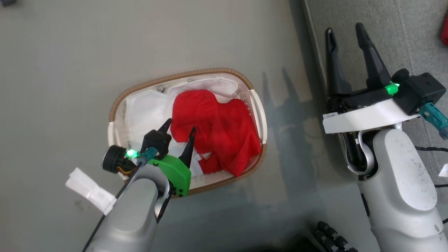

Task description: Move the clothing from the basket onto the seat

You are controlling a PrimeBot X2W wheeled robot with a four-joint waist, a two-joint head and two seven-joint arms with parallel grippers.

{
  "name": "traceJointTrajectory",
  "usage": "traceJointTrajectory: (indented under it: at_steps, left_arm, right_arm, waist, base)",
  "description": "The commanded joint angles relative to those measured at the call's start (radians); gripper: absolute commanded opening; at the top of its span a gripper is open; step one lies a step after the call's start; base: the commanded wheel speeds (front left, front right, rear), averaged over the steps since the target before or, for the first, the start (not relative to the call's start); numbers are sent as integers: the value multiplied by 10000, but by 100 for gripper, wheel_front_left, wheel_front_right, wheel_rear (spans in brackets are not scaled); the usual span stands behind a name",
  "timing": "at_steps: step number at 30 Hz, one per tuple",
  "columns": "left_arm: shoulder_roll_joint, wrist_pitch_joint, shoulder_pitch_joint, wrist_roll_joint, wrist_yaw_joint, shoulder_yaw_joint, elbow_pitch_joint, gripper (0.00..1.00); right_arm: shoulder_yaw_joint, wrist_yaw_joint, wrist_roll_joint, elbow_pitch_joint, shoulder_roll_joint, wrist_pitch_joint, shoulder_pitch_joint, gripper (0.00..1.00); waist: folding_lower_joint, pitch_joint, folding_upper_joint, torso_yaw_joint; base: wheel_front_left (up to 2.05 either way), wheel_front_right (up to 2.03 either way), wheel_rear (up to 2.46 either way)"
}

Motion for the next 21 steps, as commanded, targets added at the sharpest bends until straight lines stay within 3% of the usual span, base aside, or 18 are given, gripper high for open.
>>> traceJointTrajectory:
  at_steps: [1,8,21]
  left_arm:
    - [72,-9,-390,119,-73,-145,246,100]
    - [75,-9,-1488,-457,-69,-1094,1637,100]
    - [75,1329,-2631,-3803,-60,-3037,2702,100]
  right_arm:
    - [78,-14,37,-108,-20,-21,-150,100]
    - [272,-14,204,-424,-26,-21,-373,100]
    - [376,-14,338,-661,-24,-21,-470,100]
  waist:
    - [0,821,0,-582]
    - [0,1467,0,-849]
    - [0,2142,0,-1056]
  base:
    - [0,0,0]
    - [0,0,0]
    - [0,0,0]
